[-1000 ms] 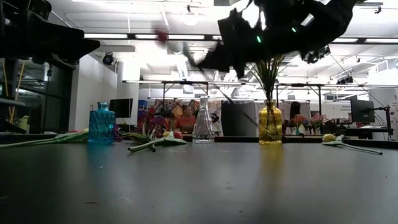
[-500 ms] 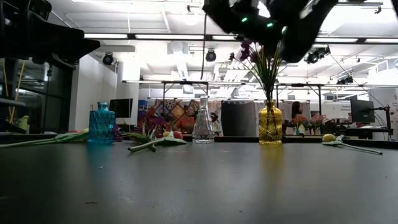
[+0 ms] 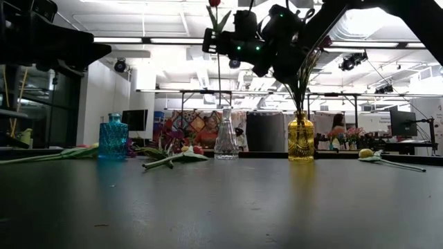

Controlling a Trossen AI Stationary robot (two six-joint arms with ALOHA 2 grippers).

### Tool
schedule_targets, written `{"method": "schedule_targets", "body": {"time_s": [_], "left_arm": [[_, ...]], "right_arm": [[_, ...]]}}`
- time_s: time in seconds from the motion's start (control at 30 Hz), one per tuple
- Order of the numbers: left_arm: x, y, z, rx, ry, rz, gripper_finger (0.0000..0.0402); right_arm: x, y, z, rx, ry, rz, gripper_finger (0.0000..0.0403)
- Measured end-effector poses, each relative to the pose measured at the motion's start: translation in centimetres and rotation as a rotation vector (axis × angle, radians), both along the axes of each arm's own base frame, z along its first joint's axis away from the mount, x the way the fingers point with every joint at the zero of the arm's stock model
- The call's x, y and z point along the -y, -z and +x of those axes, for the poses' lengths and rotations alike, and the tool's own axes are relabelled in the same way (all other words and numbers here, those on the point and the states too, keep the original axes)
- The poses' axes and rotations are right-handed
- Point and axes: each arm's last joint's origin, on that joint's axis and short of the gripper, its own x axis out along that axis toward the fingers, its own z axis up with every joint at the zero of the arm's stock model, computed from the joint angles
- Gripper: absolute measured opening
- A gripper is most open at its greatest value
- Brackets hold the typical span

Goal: Sort flowers into vase by color
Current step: Put the right pink flower into the transparent vase

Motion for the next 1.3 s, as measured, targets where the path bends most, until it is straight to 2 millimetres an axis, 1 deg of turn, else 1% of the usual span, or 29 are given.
{"method": "schedule_targets", "body": {"time_s": [0.13,0.43,0.57,0.73,0.93,1.1,1.2,1.3], "left_arm": [[0.0,0.0,0.0,0.000,0.000,0.000,0.0262],[0.0,0.0,0.0,0.000,0.000,0.000,0.0262],[0.0,0.0,0.0,0.000,0.000,0.000,0.0262],[0.0,0.0,0.0,0.000,0.000,0.000,0.0262],[0.0,0.0,0.0,0.000,0.000,0.000,0.0262],[0.0,0.0,0.0,0.000,0.000,0.000,0.0262],[0.0,0.0,0.0,0.000,0.000,0.000,0.0262],[0.0,0.0,0.0,0.000,0.000,0.000,0.0262]], "right_arm": [[0.0,0.0,0.0,-0.010,0.010,-0.007,0.0000],[0.0,-0.4,-0.4,-0.025,0.107,-0.053,0.0000],[0.2,-0.1,-0.2,-0.057,0.118,-0.026,0.0000],[1.0,0.4,-0.1,-0.072,0.093,0.028,0.0000],[1.6,0.6,-0.3,-0.095,0.135,0.057,0.0000],[1.5,0.7,-0.2,-0.100,0.165,0.083,0.0001],[1.1,0.8,0.0,-0.107,0.157,0.085,0.0016],[0.5,0.8,0.2,-0.129,0.153,0.073,0.0050]]}}
